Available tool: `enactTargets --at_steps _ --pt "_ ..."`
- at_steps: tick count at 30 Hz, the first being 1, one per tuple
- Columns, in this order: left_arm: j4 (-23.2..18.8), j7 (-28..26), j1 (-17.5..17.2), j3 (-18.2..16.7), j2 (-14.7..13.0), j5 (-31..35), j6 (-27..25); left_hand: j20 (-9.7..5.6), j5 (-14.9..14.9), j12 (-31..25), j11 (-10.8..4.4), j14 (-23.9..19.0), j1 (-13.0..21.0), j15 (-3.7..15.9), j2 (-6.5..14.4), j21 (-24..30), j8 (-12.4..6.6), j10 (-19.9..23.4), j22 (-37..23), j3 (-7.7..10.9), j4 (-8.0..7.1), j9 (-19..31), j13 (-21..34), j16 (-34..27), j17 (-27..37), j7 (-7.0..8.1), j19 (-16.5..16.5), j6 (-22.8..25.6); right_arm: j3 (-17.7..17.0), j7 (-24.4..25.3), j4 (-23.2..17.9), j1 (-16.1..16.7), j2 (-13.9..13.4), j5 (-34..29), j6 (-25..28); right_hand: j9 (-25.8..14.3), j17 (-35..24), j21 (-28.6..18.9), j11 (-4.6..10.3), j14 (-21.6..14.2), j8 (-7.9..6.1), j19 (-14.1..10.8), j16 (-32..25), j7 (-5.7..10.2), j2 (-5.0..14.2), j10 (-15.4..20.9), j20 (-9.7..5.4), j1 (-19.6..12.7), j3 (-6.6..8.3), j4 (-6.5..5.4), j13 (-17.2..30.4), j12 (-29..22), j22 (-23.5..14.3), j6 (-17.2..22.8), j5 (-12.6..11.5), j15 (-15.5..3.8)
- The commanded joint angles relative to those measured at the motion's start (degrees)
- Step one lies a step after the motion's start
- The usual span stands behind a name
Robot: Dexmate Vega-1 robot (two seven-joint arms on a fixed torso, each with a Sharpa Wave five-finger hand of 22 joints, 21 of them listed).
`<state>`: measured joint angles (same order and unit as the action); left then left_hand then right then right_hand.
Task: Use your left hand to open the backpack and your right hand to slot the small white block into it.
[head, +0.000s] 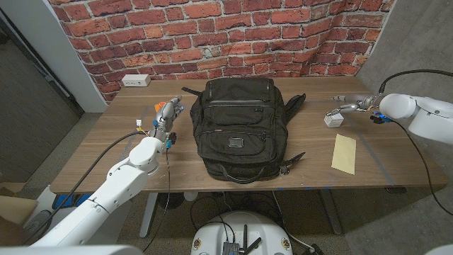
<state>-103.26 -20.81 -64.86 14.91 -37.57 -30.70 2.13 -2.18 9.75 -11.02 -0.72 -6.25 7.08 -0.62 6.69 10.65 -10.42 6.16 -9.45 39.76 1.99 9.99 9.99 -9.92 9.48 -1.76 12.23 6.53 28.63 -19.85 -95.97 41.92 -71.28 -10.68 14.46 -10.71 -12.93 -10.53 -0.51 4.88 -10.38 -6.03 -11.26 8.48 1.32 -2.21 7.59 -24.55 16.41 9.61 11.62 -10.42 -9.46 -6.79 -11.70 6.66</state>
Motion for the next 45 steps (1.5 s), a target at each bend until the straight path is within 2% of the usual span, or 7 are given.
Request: enactTargets --at_steps 1,11,19,24,35,39,45 --pt "0.22 0.07 -0.33 -0.03 -0.06 -0.47 -0.17 -0.84 0.11 -0.18 0.12 -0.54 -0.45 0.26 2.30 0.40 -0.17 0.45 -0.27 0.44 0.08 0.15 0.14 -0.27 0.14 -0.10 0.51 0.41 3.09 -5.66 0.52 -4.14 0.75 -5.95 0.90 -0.21 -0.14 -0.32 0.37 0.20 -0.17 0.02 -0.46 -0.03 0.02 -0.73 0.40 -1.57 0.42 0.50 0.17 -0.25 -0.19 -1.08 -0.59 0.36" --pt "0.37 -0.12 -0.44 0.41 0.35 -0.55 -0.11 -0.79 0.12 -0.22 0.02 -0.65 -0.60 0.26 2.35 0.38 -0.19 0.65 -0.27 0.53 0.05 0.17 0.15 -0.28 0.16 -0.04 0.52 0.50 5.19 -9.89 2.10 -7.52 1.79 -11.33 -1.56 -0.33 -0.21 -0.30 1.69 0.84 -0.51 -0.09 -0.50 -0.21 -0.29 -1.23 0.03 -4.29 1.48 0.97 0.30 -0.49 -0.18 -2.44 -0.79 0.01" --pt "-0.15 -0.70 -0.82 0.56 0.41 -0.53 -0.48 -0.79 0.13 -0.22 0.01 -0.67 -0.69 0.30 2.40 0.37 -0.18 0.71 -0.27 0.61 0.04 0.17 0.16 -0.27 0.16 0.02 0.52 0.51 6.70 -12.16 4.13 -9.69 2.97 -15.44 -4.04 -0.44 -0.29 -0.46 2.69 0.77 -1.40 -0.76 -0.77 -0.08 -0.47 -0.10 -0.32 -6.82 2.51 1.11 0.37 -1.09 -0.18 -1.61 -1.04 -1.09" --pt "-0.73 -1.38 -1.42 0.42 0.40 -0.51 -0.74 -0.81 0.13 -0.21 -0.03 -0.68 -0.75 0.33 2.43 0.36 -0.20 0.75 -0.27 0.66 0.03 0.18 0.16 -0.26 0.16 0.03 0.52 0.59 7.18 -12.65 4.98 -10.26 3.42 -17.40 -5.30 -0.51 -0.31 -0.58 3.65 0.40 -1.91 -1.45 -1.09 -0.04 -0.94 1.54 -0.68 -9.06 3.27 1.15 0.40 -1.63 -0.18 -1.17 -1.13 -2.61" --pt "-0.55 -1.35 -1.26 0.70 0.62 -0.74 -1.10 -0.81 0.13 -0.18 -0.10 -0.71 -0.90 0.42 2.45 0.35 -0.17 0.77 -0.27 0.75 -0.01 0.19 0.17 -0.24 0.17 0.06 0.52 0.56 8.44 -12.86 8.03 -12.35 5.38 -21.40 -9.10 -0.65 -0.25 -0.81 5.68 -1.12 -3.59 -3.34 -1.81 0.07 -2.25 4.95 -1.67 -13.44 4.53 1.17 0.44 -2.42 -0.18 1.88 -0.79 -3.61" --pt "-0.46 -1.37 -1.02 0.80 0.62 -0.65 -1.21 -0.82 0.13 -0.17 -0.13 -0.72 -0.94 0.37 2.45 0.35 -0.17 0.77 -0.27 0.78 -0.01 0.19 0.17 -0.23 0.17 0.08 0.54 0.55 8.93 -12.58 9.31 -13.06 5.98 -22.71 -10.43 -0.70 -0.25 -0.94 5.96 -1.59 -4.03 -4.07 -2.03 -0.07 -2.66 5.90 -2.05 -14.46 4.75 1.08 0.47 -2.60 -0.18 2.75 -0.68 -3.97" --pt "-0.60 -1.76 -1.03 0.73 0.69 -0.66 -1.42 -0.84 0.13 -0.15 -0.19 -0.74 -1.03 0.34 2.44 0.34 -0.14 0.77 -0.27 0.83 -0.01 0.19 0.17 -0.23 0.17 0.06 0.53 0.50 9.26 -11.76 10.46 -13.60 6.54 -24.16 -11.73 -0.78 -0.16 -1.15 6.98 -3.02 -4.86 -5.73 -2.54 -0.14 -3.69 7.91 -2.56 -17.27 5.46 1.22 0.52 -2.89 -0.17 4.37 -0.39 -5.21"
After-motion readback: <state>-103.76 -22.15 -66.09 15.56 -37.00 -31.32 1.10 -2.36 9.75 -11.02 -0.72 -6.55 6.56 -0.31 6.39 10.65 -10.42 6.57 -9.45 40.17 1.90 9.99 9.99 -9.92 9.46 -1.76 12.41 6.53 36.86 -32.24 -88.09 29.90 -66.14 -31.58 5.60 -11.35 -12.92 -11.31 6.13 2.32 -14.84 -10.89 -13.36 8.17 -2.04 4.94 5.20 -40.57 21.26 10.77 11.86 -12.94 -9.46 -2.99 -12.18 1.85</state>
